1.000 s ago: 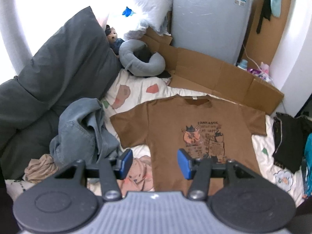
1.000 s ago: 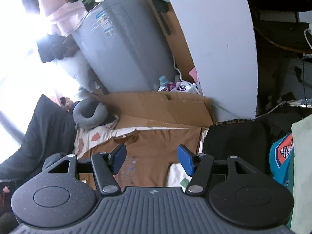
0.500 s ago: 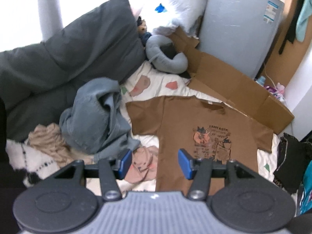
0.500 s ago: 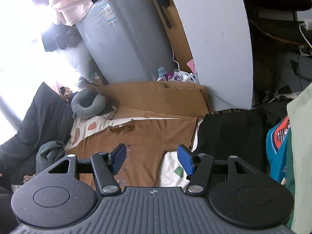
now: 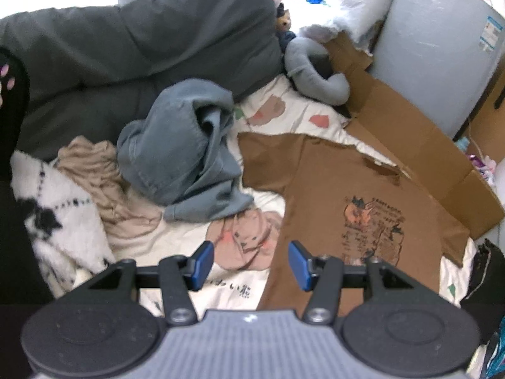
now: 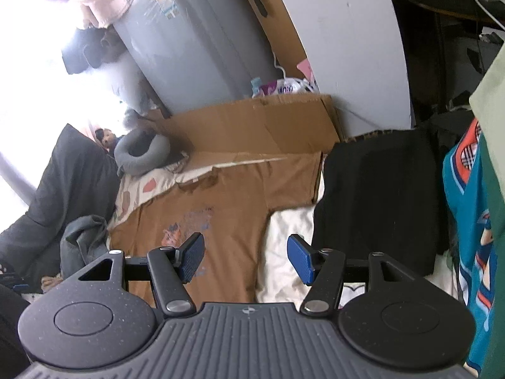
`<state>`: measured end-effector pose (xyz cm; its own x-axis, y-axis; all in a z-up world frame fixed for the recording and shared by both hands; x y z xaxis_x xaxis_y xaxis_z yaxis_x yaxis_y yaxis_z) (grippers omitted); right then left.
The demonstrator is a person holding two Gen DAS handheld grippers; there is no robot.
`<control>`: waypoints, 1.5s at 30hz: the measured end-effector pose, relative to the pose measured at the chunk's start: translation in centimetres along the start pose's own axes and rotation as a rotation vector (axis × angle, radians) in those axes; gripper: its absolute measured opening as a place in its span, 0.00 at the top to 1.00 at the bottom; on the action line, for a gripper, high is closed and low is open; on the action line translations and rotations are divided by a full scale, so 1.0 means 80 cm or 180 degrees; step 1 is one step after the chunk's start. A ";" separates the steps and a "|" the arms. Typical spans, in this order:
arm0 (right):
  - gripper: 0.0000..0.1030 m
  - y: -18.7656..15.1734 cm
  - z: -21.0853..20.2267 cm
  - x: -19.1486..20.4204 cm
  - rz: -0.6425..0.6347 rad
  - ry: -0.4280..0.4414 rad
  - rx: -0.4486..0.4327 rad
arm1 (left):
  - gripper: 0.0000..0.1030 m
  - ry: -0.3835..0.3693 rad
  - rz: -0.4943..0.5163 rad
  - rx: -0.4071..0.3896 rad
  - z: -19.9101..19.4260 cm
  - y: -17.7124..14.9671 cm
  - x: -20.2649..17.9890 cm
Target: Fold clothes
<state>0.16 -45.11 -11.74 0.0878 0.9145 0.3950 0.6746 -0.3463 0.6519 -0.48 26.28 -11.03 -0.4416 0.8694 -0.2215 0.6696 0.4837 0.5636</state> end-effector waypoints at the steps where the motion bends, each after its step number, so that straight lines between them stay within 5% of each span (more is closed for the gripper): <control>1: 0.37 -0.005 0.004 -0.001 0.0002 -0.0011 0.0019 | 0.46 0.0008 -0.0023 0.0014 0.005 -0.004 0.003; 18: 0.40 -0.155 0.128 -0.003 -0.0223 0.0049 0.0789 | 0.46 0.0194 0.0210 0.0356 0.082 -0.089 0.034; 27: 0.55 -0.218 0.200 -0.013 -0.0135 0.0034 0.1155 | 0.47 0.0152 0.0324 0.0521 0.136 -0.127 0.038; 30: 0.64 -0.234 0.219 -0.017 -0.0126 -0.0031 0.1226 | 0.48 0.0153 0.0312 0.0552 0.151 -0.138 0.040; 45: 0.68 -0.258 0.270 -0.031 -0.0094 -0.0246 0.1343 | 0.59 0.0051 0.0258 0.0734 0.206 -0.192 0.044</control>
<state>1.83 -35.74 -40.15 0.1079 0.9412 0.3200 0.9169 -0.2187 0.3340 -2.50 23.55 -33.55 -0.3891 0.9055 -0.1693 0.8211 0.4242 0.3820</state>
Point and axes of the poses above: each gripper's, at about its wrist camera, not at the fingertips, and z roughly the way its jaws point, x to its left, y to its top, the point moved 2 cm from there along z, roughly the way its jaws point, and after that the axes turned 5 degrees about -y, right-handed, at the moved point
